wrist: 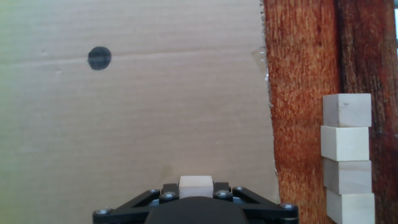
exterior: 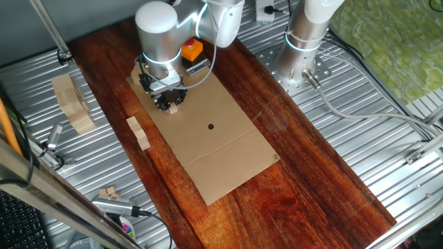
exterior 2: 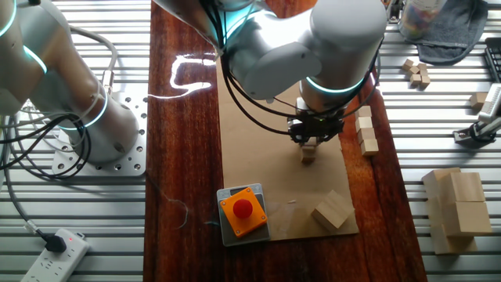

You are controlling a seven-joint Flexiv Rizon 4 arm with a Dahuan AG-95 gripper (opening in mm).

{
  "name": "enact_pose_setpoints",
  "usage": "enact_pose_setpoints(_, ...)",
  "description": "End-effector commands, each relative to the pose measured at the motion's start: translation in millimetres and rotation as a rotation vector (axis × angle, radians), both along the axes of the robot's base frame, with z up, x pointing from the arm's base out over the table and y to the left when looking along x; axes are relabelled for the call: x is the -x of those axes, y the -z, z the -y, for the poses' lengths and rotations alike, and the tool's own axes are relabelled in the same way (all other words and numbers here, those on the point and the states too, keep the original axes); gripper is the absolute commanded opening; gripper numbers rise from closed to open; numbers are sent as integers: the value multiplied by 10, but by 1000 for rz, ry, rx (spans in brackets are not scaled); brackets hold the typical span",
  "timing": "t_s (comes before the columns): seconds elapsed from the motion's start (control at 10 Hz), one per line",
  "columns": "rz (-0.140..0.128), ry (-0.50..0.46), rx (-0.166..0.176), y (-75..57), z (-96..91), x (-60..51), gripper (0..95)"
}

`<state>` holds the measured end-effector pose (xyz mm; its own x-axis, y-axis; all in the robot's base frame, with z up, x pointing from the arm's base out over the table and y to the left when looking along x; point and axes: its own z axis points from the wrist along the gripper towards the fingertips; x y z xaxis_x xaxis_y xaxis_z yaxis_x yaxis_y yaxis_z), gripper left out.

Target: Stack the blocks into a pyramid shape

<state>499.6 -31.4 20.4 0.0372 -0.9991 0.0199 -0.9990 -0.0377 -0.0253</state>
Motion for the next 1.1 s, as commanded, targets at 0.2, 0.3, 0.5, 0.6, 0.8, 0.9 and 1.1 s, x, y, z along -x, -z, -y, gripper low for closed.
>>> enact_pose_setpoints(0.2,-1,0,0,8,14,19,0)
enact_pose_setpoints(0.3,1,1,-1,24,18,21,0)
enact_pose_setpoints(0.5,3,-2,0,52,23,24,0)
enact_pose_setpoints(0.6,0,-3,3,52,24,25,0)
enact_pose_setpoints(0.8,1,-7,7,53,23,25,0)
enact_pose_setpoints(0.9,1,-7,11,53,23,25,0)
enact_pose_setpoints(1.1,1,-17,18,53,22,24,190)
